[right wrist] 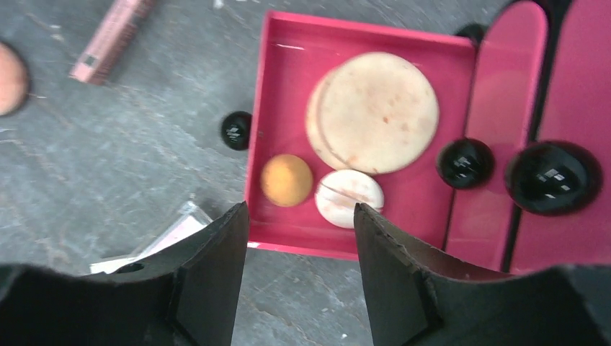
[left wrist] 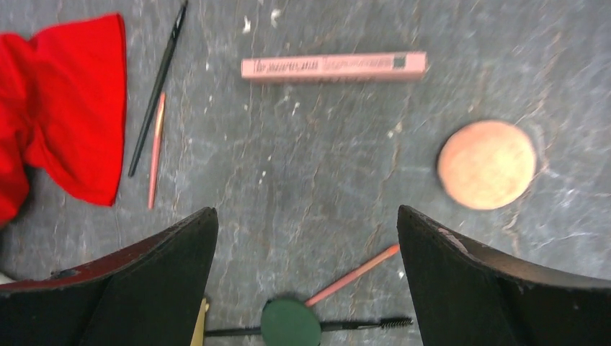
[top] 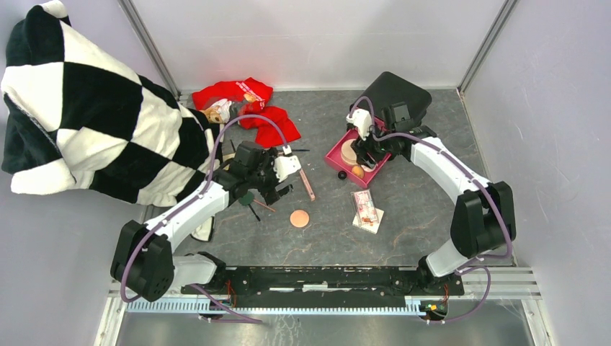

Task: Organize the makeup
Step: Place the makeup tool in the drawer, then pick up the makeup tool from the center of the board.

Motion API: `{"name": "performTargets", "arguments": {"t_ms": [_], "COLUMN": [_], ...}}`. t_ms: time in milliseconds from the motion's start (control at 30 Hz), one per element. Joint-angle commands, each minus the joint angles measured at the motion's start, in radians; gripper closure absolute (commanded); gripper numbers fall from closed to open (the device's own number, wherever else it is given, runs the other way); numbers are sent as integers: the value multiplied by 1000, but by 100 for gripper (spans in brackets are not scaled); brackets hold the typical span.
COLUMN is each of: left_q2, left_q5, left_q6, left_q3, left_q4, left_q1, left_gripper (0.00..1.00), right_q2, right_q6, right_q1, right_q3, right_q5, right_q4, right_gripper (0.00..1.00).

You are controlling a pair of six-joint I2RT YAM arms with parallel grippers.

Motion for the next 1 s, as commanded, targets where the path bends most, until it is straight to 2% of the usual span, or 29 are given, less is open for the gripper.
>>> {"name": "performTargets", "arguments": {"t_ms": [0,167,200,233,300,500,733,967], "left_q2": [25,30,30,33,42,114,224,269], "left_q5": [-134,-89,-61,43,136,275,271,212], "left_q6": [107,136,136,122,116,98,99,67], "left_q3": [-7,-37,-42,-45,-45,-22,1,-9], "left_q4": [-86,-116,-116,-118,-116,-98,-45,24], "left_q1": [15,17,17,16,10,-41,-114,-138], "left_gripper": [0,0,0,0,1,4,15,24], "right_q2": [-59,-83,-82,-74,-66,-66,-56,-58], "right_q6": [11,-49,-56,-65,-67,-80,-88,-100], "right_q1": [33,85,94,107,109,110,110,106], "right_q3": [-41,-99,-106,-115,-114,-146,-154,-163], "right_q5": [-144,-220,-222,-215,-206,-148,-119,-96], "right_q4": [22,38,43,51,52,79,87,94], "right_gripper": [38,37,37,38,38,40,41,41]}}
